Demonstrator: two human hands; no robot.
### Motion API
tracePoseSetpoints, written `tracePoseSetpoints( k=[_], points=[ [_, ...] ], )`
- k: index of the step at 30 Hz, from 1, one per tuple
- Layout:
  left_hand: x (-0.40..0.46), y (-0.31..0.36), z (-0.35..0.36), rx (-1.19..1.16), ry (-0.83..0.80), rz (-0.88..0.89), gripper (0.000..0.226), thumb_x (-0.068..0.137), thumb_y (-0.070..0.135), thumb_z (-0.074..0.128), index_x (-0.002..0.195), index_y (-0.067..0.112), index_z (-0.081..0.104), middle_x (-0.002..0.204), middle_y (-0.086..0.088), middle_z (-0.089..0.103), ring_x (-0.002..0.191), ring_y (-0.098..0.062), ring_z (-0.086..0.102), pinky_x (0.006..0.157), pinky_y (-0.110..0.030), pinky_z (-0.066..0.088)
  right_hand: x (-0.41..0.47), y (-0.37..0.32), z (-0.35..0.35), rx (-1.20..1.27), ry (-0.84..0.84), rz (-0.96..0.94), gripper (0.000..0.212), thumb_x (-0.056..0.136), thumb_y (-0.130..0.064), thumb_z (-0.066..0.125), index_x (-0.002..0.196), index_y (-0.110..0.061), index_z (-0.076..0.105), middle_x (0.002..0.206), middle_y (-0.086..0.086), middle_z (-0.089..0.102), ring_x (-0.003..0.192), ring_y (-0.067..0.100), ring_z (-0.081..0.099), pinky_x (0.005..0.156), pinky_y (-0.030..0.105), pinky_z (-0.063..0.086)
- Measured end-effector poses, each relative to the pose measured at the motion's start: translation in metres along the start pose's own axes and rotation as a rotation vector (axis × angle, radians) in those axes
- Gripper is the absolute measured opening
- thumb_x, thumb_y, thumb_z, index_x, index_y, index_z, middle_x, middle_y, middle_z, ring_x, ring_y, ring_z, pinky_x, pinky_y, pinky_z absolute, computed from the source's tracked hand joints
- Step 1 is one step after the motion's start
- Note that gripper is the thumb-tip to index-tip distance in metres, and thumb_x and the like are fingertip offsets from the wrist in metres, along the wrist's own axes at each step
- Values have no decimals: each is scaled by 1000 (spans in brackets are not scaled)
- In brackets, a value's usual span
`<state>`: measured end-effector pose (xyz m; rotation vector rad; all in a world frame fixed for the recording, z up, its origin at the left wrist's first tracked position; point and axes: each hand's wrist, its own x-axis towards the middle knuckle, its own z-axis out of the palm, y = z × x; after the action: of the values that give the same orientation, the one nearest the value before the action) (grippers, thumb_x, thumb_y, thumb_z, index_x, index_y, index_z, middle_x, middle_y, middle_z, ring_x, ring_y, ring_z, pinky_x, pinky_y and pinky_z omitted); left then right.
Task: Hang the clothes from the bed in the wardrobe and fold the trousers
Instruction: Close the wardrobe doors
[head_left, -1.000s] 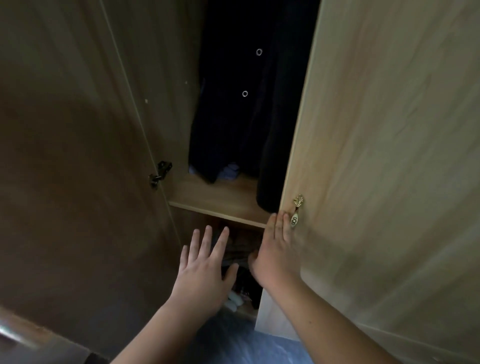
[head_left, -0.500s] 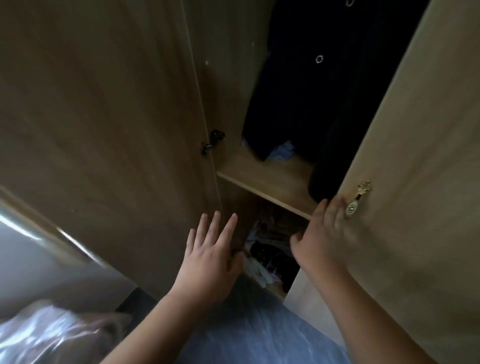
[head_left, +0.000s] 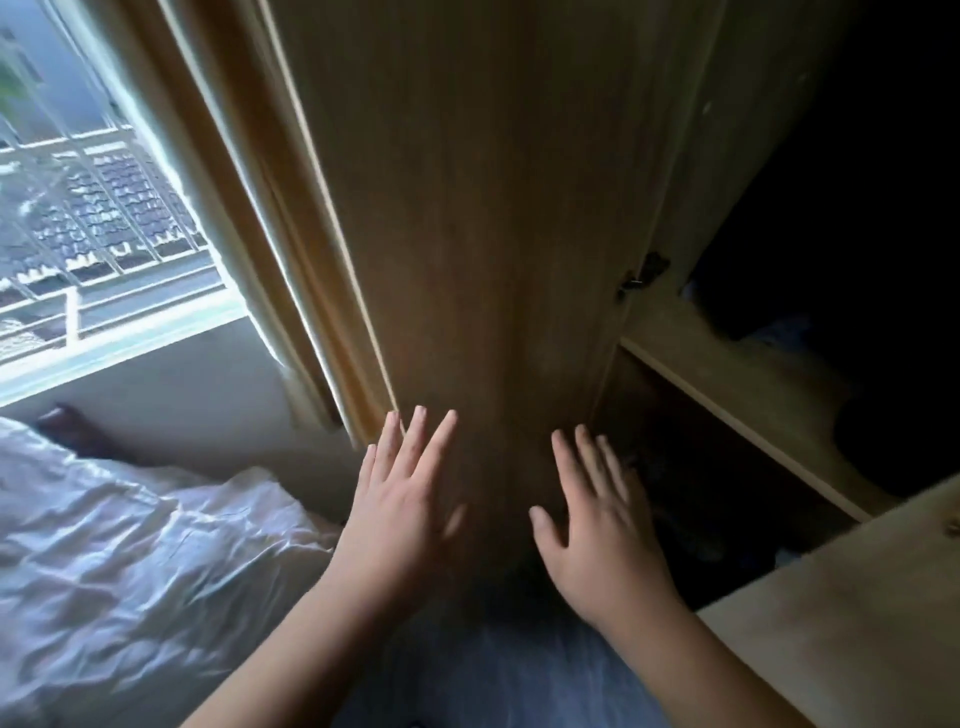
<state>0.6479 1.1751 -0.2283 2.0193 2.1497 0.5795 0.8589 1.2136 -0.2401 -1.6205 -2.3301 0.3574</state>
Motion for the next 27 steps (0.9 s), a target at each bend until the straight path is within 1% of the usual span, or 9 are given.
tracePoseSetpoints(
  k=[3,5,7,9,12,16,21,24,27],
  points=[
    [2,-43,-19,0,67,-54,81,93,45,58,158,40,10,164,8,3,152,-16,-11,125,-41,5,13,-28,7,-9,30,-12,76,94,-53,37,160,-26,14,168,1,13,155,21,9,122,41,10],
    [10,-70,-29,-3,68,-105,76,92,52,47,158,35,16,167,2,11,154,-19,-6,126,-42,7,22,-47,14,-17,6,10,74,96,-53,39,160,-28,12,168,-1,12,155,19,8,123,41,10],
    [23,-92,-37,-3,37,-156,78,91,59,37,159,33,11,168,-1,8,154,-20,-9,126,-40,3,28,-65,20,-22,2,41,73,98,-53,42,160,-29,13,168,-3,12,155,18,8,123,40,9],
    [42,-106,-47,37,-27,-147,79,96,64,33,159,34,-3,168,-1,-5,153,-23,-17,125,-41,-2,32,-82,25,-15,9,80,72,98,-52,44,160,-30,14,168,-4,13,155,16,7,123,38,7],
    [78,-106,-63,88,-145,-46,81,97,68,30,156,38,-17,166,-2,-17,151,-26,-21,124,-48,-4,31,-102,31,0,14,159,72,98,-50,45,159,-32,11,168,-6,10,154,14,4,122,35,4],
    [105,-97,-58,109,-238,104,80,95,71,31,155,42,-13,166,-2,-21,151,-30,-21,123,-58,-1,16,-112,35,5,38,267,72,97,-48,49,159,-31,15,167,-6,14,154,16,7,125,42,12],
    [91,-90,-58,81,-287,184,84,93,72,36,154,42,-13,165,-1,-22,151,-31,-21,121,-57,-5,-11,-104,29,-17,73,378,72,97,-49,46,159,-31,15,167,-6,13,154,15,7,124,46,16],
    [68,-71,-61,64,-326,313,84,95,68,36,155,38,-16,164,0,-24,150,-30,-24,120,-55,-9,-22,-99,21,-29,114,427,73,96,-49,47,159,-29,17,167,-5,15,154,18,11,123,49,22],
    [41,-35,-53,-9,-389,471,90,98,58,43,154,34,-24,164,6,-24,149,-25,-26,123,-54,-7,-39,-91,12,-27,156,487,75,94,-42,56,158,-28,20,166,-3,19,153,20,15,122,48,24]
  ],
)
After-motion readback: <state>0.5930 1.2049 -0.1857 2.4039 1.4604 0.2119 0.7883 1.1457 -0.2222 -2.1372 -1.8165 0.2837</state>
